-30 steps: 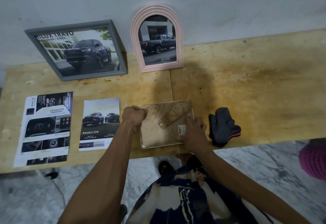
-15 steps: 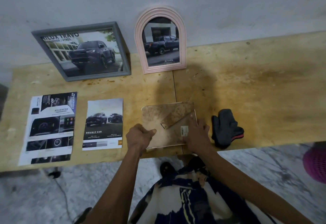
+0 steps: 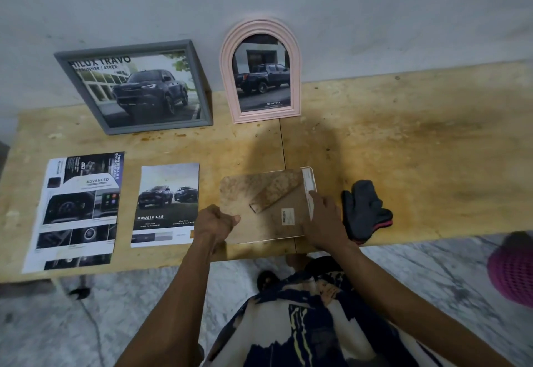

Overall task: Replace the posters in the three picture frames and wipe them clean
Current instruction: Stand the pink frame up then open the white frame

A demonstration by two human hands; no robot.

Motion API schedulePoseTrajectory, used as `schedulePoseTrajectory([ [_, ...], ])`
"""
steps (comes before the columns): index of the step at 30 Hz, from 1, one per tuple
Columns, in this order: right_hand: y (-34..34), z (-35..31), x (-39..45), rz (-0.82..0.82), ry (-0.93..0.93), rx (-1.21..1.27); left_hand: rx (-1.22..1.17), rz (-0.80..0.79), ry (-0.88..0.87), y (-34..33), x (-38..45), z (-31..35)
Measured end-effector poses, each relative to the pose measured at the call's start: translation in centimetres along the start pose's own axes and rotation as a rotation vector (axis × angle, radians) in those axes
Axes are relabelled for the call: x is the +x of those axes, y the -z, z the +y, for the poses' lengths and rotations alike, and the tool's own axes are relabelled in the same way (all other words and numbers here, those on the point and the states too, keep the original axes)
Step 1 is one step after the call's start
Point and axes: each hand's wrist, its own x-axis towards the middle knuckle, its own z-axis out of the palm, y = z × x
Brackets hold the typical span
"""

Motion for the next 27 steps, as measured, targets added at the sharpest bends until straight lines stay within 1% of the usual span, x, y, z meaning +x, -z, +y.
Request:
schedulePoseTrajectory([
  [3, 0.1, 0.3, -0.1, -0.009, 0.013, -0.032, -0.078, 0.006, 0.023, 0.4, 0.3, -1.0],
  [7, 0.1, 0.0, -0.2, -0.022, 0.101, -0.275, -0.105, 0.026, 0.042, 0.8, 0.2, -1.3],
  [10, -0.3, 0.2, 0.3, -0.038, 0.112, -0.378, -0.130, 0.032, 0.035, 0.6, 0.2, -1.5],
  [14, -0.3, -0.2, 0.6, -0.079, 0.061, -0.356, -0.239, 0.016, 0.016, 0.5, 0.0, -1.9],
  [17, -0.1, -0.5, 0.5, -0.082, 0.058, -0.348, -0.305, -0.004, -0.053, 1.7, -1.6, -1.5],
  [18, 0.0, -0.6, 0.4, -0.088, 0.053, -0.312, -0.323, -0.003, -0.070, 2.2, -2.0, -1.6],
  [20, 0.4, -0.7, 0.0, -0.079, 0.016, -0.162, -0.367, 0.033, -0.103, 3.3, -2.9, -1.7],
  [22, 0.3, -0.4, -0.2, 0.032, 0.014, -0.031, -0.442, 0.048, -0.112, 4.1, -3.8, -1.8],
  [24, 0.1, -0.4, -0.8, 0.155, 0.040, 0.064, -0.511, 0.025, -0.102, 4.3, -4.2, -2.1],
  [27, 0.6, -1.8, -2.3, 0.198, 0.019, 0.296, -0.524, -0.011, -0.115, 3.9, -5.3, -1.3],
])
